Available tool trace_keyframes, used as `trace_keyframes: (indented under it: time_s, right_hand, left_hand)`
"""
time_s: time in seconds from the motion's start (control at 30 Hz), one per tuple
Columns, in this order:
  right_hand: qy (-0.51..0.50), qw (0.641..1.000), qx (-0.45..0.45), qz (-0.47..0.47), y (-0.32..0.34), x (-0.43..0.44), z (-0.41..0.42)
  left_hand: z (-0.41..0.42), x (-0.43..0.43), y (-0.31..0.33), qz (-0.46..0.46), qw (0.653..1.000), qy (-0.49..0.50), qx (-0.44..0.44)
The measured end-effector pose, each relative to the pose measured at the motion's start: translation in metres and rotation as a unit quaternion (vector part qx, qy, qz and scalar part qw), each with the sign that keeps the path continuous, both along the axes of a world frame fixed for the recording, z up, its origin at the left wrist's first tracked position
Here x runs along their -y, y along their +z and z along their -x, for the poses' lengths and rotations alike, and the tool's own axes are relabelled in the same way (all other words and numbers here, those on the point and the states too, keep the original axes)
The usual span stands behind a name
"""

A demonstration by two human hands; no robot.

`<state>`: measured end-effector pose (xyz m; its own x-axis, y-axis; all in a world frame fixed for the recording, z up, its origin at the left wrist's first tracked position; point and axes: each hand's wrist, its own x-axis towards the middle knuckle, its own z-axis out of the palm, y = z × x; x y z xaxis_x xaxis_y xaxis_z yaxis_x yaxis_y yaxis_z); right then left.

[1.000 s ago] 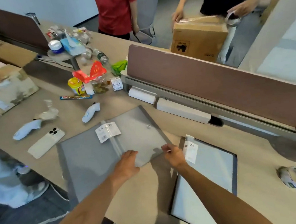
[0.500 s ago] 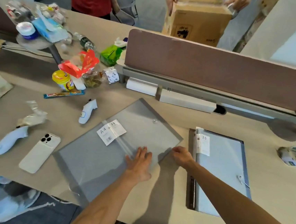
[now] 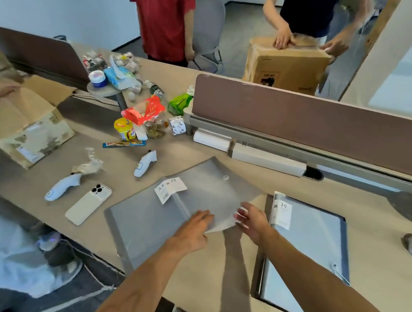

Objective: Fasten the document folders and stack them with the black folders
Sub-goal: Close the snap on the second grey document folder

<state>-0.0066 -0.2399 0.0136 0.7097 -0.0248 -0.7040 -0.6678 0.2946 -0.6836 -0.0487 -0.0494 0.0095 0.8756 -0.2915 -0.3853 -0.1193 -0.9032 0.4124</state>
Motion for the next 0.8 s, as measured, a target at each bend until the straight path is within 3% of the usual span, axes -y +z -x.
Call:
trace_keyframes:
  time_s: [0.27, 0.37, 0.57, 0.67, 0.8]
  right_hand:
    - [0.083, 0.988, 0.130, -0.003, 0.044, 0.016, 0.023]
    - [0.063, 0.985, 0.156, -0.046, 0.059, 0.025, 0.033]
    - [0.030, 0.972, 0.156, -0.174, 0.082, 0.036, 0.036]
    - [0.060, 0.965, 0.172, -0.191, 0.096, 0.037, 0.036]
    - [0.113, 0.971, 0.188, -0.089, 0.103, 0.045, 0.035]
  left_hand:
    - [0.047, 0.017, 0.032, 0.059, 0.993, 0.094, 0.041]
    - [0.059, 0.025, 0.041, 0.150, 0.966, 0.206, 0.052]
    - [0.045, 0.036, 0.075, 0.397, 0.779, 0.479, 0.082]
    - [0.034, 0.034, 0.097, 0.516, 0.679, 0.521, 0.048]
    - [0.025, 0.031, 0.109, 0.597, 0.610, 0.517, 0.069]
